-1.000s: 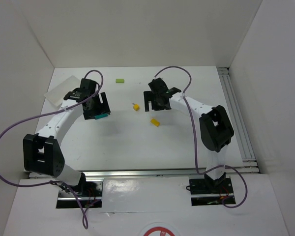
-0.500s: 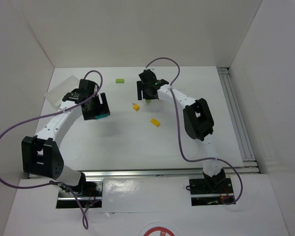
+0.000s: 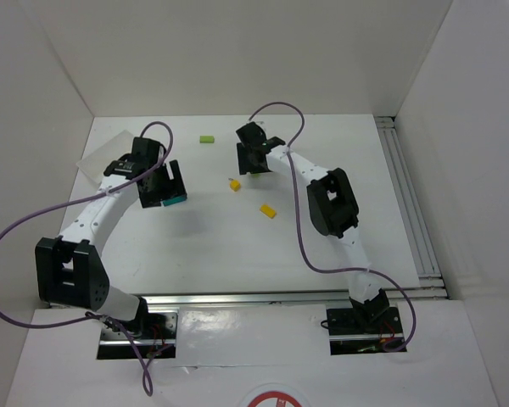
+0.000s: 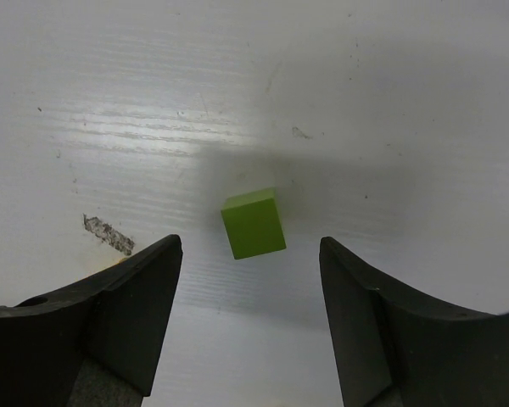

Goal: Build the wood block tower

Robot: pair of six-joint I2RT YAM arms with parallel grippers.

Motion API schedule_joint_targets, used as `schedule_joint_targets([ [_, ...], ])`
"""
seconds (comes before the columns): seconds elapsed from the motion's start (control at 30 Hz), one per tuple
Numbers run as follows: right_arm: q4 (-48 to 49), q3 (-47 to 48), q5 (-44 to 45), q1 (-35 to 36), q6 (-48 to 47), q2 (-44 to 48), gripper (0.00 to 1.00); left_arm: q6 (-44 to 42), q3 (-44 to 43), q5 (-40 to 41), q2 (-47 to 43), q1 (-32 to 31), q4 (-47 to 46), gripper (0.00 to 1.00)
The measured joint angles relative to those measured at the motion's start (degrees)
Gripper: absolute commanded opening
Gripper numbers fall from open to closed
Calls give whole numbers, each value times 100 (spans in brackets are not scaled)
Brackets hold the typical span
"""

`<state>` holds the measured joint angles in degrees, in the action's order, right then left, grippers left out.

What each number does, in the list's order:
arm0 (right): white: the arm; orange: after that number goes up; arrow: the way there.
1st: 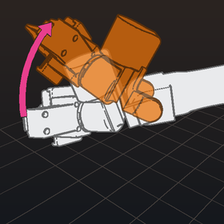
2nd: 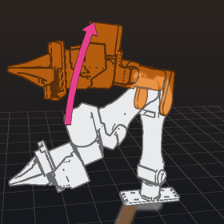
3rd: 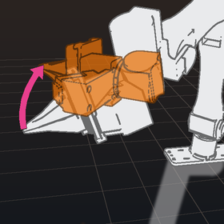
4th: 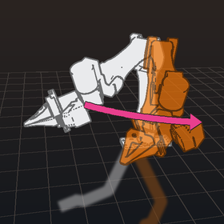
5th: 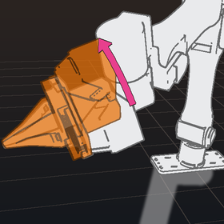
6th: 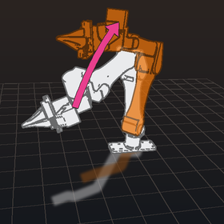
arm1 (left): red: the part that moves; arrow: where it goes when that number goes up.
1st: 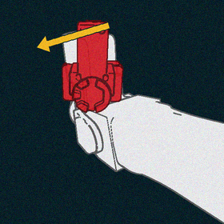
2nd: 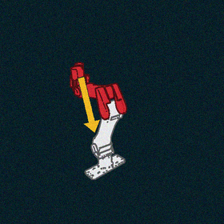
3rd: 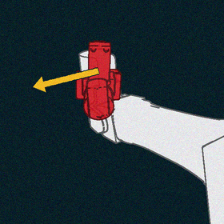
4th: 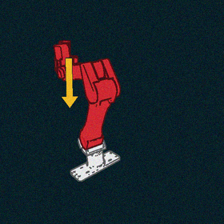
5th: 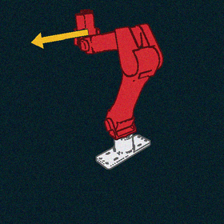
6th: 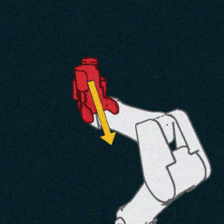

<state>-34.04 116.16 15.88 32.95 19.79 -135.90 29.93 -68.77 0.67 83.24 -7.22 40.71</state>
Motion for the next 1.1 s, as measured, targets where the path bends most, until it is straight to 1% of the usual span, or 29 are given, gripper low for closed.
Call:
schedule_joint_targets([
  [0.03,2,59,2,0,-4,-26,71,-4,4,-2,0,2,0,90],
  [0.07,2,105,2,0,-17,-46,71,-7,15,-7,0,2,0,90],
  [0.3,-20,151,-2,0,-26,-87,62,-22,94,-52,-39,17,7,90],
  [0.33,-20,153,-2,0,-28,-98,59,-22,96,-59,-44,24,7,90],
  [0.37,-22,153,-4,0,-35,-111,57,-22,96,-63,-50,33,7,90],
  [0.53,-24,153,-20,-11,-39,-160,57,-22,96,-76,-61,44,4,90],
  [0.57,-24,153,-22,-15,-42,-162,53,-22,96,-79,-61,44,4,90],
  [0.63,-24,153,-22,-28,-42,-162,49,-22,96,-81,-61,44,4,90],
  [0.67,-24,153,-24,-33,-46,-162,49,-22,96,-81,-61,44,4,90],
  [0.7,-22,153,-24,-39,-44,-162,42,-22,96,-81,-61,44,4,90],
  [0.97,-11,151,-44,-63,-59,-162,42,-131,96,-101,-61,44,9,90],
  [1.03,-15,151,-52,-72,-59,-162,46,-133,96,-105,-61,44,9,90],
  [1.07,-13,153,-59,-76,-57,-162,52,-133,94,-105,-61,44,9,90],
  [1.1,-13,151,-72,-85,-57,-162,53,-133,94,-105,-61,44,9,90],
])
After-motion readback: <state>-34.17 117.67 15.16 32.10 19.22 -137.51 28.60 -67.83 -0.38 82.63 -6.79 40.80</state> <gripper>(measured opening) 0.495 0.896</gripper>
